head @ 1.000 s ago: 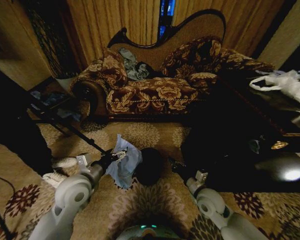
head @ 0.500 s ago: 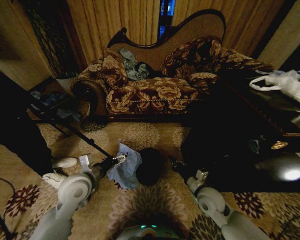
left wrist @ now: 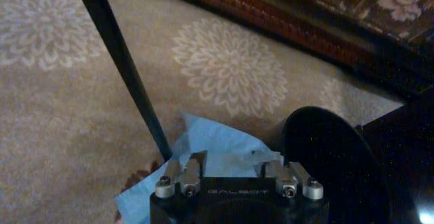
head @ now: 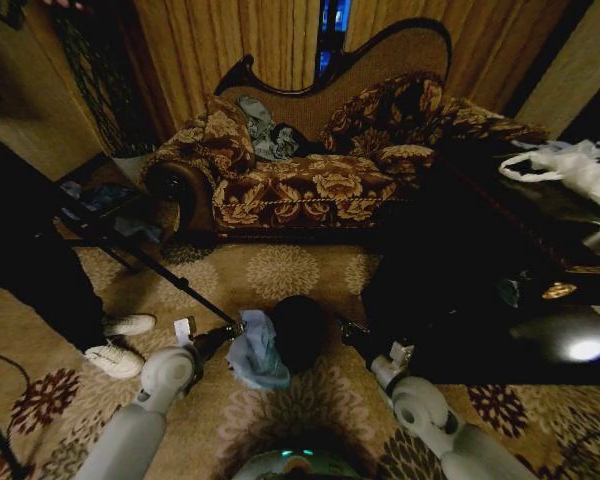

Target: Place a garbage bag over the trash bin.

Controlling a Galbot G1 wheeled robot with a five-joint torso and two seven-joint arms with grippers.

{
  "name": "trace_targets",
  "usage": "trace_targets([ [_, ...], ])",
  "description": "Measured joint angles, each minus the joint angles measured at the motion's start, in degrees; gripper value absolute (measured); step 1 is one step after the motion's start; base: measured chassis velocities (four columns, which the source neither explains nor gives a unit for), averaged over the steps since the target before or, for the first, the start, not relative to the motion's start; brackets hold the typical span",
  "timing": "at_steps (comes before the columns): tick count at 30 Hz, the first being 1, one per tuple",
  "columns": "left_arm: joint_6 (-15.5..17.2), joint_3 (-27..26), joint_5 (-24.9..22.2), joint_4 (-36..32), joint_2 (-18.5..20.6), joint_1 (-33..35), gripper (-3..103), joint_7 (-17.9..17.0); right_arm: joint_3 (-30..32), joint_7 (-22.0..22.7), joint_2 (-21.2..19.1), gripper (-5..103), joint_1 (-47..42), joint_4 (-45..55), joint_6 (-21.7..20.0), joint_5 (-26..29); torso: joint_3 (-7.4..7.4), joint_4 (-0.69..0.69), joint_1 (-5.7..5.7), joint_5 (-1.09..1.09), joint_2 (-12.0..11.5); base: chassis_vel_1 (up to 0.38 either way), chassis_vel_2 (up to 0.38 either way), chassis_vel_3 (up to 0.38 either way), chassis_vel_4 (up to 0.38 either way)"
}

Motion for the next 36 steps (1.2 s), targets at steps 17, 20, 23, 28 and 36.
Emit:
trace_targets([
  [17, -5.0, 0.9, 5.7, 4.8, -1.5, 0.5, 0, 4.3, 0.5, -0.2, -0.3, 0, -2.3, 1.3, 0.5, -1.4, 0.0, 0.0, 0.0, 0.0, 0.0, 0.0, 0.0, 0.0, 0.0],
  [20, -5.7, 0.5, 6.3, 3.0, -1.5, 0.9, 0, 4.4, 0.7, -0.2, -0.2, 0, -2.7, 1.6, 0.5, -1.9, 0.0, 0.0, 0.0, -0.01, 0.0, 0.0, 0.0, 0.0, 0.0],
  [23, -5.9, -0.4, 6.4, -0.4, -1.4, 1.6, 0, 3.7, 1.0, -0.4, 0.2, 0, -3.3, 1.8, 0.6, -2.6, 0.0, 0.0, 0.0, 0.0, 0.0, 0.0, 0.0, 0.0, 0.0],
  [28, -5.8, -1.4, 5.8, -10.4, -0.5, 2.6, 0, 0.3, 1.8, -0.8, 1.3, 0, -4.8, 2.0, 1.0, -4.0, 0.0, 0.0, 0.0, 0.0, 0.0, 0.0, 0.0, 0.0, 0.0],
  [36, -4.7, 0.3, 1.0, -22.2, 2.5, -2.5, 0, -4.7, 2.8, -0.9, 1.8, 0, -6.0, 3.1, 1.3, -4.5, 0.0, 0.0, 0.0, 0.01, 0.0, 0.0, 0.0, 0.0, 0.0],
])
